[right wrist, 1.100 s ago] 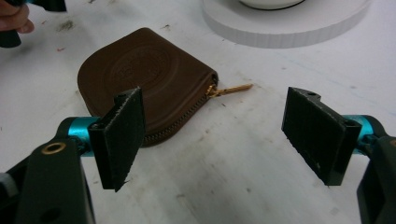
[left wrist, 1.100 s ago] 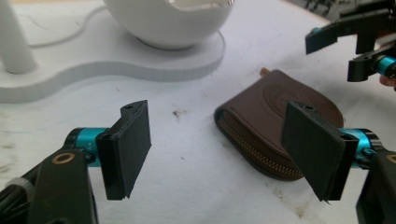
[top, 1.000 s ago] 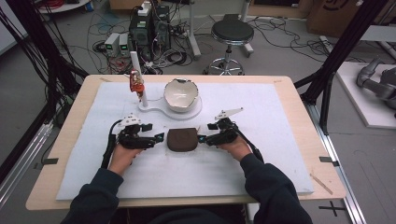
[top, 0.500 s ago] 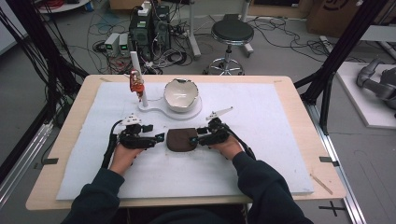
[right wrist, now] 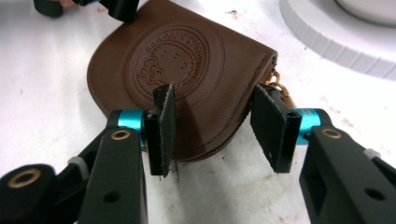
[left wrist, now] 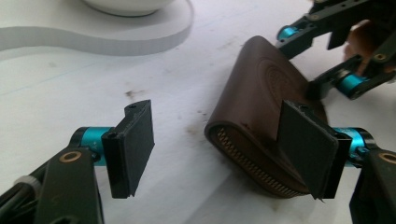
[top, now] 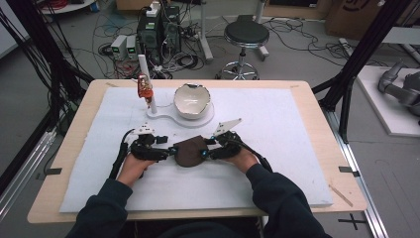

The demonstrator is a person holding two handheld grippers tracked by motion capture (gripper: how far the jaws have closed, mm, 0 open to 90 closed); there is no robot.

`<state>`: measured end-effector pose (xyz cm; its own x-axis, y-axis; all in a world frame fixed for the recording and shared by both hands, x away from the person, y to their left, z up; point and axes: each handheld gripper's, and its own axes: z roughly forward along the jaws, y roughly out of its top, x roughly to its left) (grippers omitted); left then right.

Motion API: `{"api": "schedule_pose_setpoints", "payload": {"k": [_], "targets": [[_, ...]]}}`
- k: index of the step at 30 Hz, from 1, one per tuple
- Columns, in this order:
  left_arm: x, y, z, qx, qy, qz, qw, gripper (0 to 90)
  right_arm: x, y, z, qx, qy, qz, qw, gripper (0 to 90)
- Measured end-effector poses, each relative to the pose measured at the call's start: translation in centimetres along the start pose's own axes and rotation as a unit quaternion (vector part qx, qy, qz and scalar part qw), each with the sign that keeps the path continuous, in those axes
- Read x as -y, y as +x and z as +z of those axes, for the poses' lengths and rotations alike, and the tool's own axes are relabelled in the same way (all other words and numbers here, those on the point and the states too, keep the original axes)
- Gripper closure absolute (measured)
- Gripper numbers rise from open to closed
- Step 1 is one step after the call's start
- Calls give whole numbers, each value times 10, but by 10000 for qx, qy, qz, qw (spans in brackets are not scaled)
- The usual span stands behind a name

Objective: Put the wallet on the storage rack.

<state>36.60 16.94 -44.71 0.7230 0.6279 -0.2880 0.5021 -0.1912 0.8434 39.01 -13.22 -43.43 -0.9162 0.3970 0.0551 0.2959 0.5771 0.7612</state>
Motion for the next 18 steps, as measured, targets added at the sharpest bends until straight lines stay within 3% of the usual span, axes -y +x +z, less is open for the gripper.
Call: {"api": "schedule_pose_setpoints", "payload": {"k": [3, 6, 8, 12, 14, 15, 18], "targets": [[0, -3, 2, 325, -11, 58, 9995, 294, -1, 3, -2, 49, 1, -273, 9996, 533], [1, -6, 4, 630, -4, 91, 9980, 377, -1, 5, -3, 67, 0, -457, 9989, 537], [0, -8, 4, 706, -4, 164, 9974, 466, -1, 5, -4, 94, -14, -489, 9988, 539], [-1, -9, 0, 806, -38, 318, 9962, 525, 0, 5, -5, 64, -1, -499, 9987, 536], [-2, -10, -1, 825, -74, 465, 9955, 543, 0, 4, -5, -3, -26, -370, 9993, 508], [-2, -11, -2, 841, -110, 568, 9948, 549, 1, 1, -5, -47, -37, -256, 9997, 449], [-3, -13, -5, 959, -240, 831, 9916, 566, 5, -10, -3, -326, -199, 272, 9989, 307]]}}
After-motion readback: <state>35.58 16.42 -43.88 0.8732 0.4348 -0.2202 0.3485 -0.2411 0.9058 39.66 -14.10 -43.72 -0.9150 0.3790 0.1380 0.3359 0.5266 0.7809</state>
